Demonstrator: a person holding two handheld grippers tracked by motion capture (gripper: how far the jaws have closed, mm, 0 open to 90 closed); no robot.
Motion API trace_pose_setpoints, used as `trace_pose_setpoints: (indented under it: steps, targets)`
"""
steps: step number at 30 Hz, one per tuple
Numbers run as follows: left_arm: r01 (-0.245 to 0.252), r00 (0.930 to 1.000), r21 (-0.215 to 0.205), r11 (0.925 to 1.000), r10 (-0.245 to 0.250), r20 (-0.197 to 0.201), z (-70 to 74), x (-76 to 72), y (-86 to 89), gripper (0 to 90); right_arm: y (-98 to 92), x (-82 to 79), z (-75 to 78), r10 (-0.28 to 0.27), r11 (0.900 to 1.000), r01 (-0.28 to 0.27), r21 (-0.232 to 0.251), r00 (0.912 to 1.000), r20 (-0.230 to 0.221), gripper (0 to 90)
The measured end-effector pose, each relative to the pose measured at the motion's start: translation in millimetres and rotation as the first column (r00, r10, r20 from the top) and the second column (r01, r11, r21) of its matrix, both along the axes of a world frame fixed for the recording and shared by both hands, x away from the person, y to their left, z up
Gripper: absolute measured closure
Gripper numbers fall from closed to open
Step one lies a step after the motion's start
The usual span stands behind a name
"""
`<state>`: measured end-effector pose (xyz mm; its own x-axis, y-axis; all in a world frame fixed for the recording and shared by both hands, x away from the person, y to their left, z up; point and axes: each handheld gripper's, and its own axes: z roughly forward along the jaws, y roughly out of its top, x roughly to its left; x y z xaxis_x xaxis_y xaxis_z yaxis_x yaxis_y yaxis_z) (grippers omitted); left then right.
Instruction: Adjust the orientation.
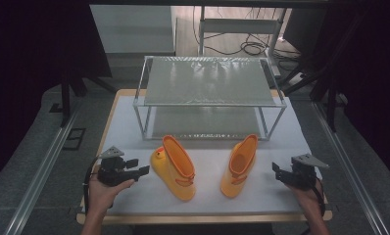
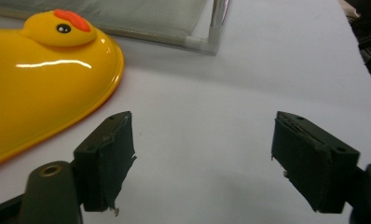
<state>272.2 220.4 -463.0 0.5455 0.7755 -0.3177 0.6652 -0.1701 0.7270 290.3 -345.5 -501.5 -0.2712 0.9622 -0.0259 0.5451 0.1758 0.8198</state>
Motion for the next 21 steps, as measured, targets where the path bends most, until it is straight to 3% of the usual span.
trace_pose_setpoints:
  steps: [2,4,6,8,9,12,14,21]
  targets:
    - [0.001,1.0,-0.005,1.0,-0.001,0.005,0.5,-1.0,-0.9,39.1,-2.0,-2.2,0.2,0.006,1.0,-0.006,0.012,1.0,0.002,24.9]
    - [0.001,0.9999,-0.025,0.9997,0.0,0.011,1.5,-2.7,-1.4,41.2,-5.6,-7.0,1.0,0.028,0.998,-0.029,0.053,0.9996,0.009,28.2]
    - [-0.001,0.9999,-0.04,0.9992,0.002,0.014,2.6,-5.2,-3.3,43.8,-7.2,-9.7,2.3,0.034,0.998,-0.035,0.055,0.9994,0.012,30.2]
    - [-0.005,0.9998,-0.07,0.9975,0.006,0.021,4.1,-8.1,-5.0,52.3,-9.3,-11.1,3.3,0.046,0.997,-0.046,0.067,0.9989,0.01,31.3]
    - [-0.003,0.9998,-0.082,0.9966,0.005,0.021,4.6,-9.9,-6.0,61.5,-11.5,-11.5,3.7,0.041,0.996,-0.041,0.073,0.9991,0.009,32.0]
    - [0.001,0.9997,-0.062,0.9981,0.0,0.024,2.4,-19.7,-14.0,80.1,-16.5,-11.4,2.5,0.024,0.995,-0.025,0.098,0.9997,0.007,32.3]
    - [0.013,0.9997,-0.055,0.9984,-0.012,0.024,0.1,-25.3,-19.4,86.2,-18.5,-11.2,1.1,0.019,0.995,-0.019,0.1,0.9998,0.004,32.3]
    - [0.071,0.9961,-0.04,0.9967,-0.069,0.055,-3.1,-42.5,-46.2,89.9,-18.3,-10.2,-1.9,0.016,0.996,-0.015,0.093,0.9999,-0.004,32.3]
